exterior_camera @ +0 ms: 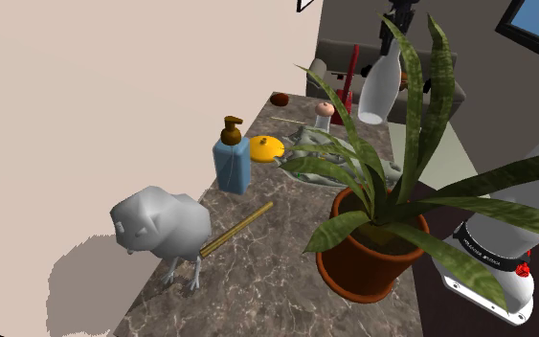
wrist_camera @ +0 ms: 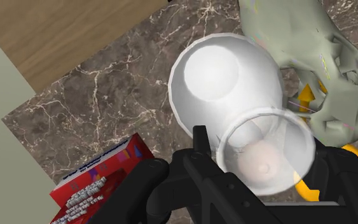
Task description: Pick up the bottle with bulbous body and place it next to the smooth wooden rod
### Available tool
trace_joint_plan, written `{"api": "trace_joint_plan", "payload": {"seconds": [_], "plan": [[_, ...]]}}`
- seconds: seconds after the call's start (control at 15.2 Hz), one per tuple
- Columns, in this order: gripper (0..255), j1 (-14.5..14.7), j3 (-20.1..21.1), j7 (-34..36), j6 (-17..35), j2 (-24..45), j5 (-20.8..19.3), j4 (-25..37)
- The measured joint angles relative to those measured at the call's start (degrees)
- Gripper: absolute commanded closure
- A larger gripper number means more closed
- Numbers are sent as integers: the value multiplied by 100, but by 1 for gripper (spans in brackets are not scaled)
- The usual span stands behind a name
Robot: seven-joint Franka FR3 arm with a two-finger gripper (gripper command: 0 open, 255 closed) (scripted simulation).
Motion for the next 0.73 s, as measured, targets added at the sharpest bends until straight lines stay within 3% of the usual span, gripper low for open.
{"api": "trace_joint_plan", "payload": {"seconds": [0.73], "plan": [[255,20,11,-47,-880,174,49,1050]]}}
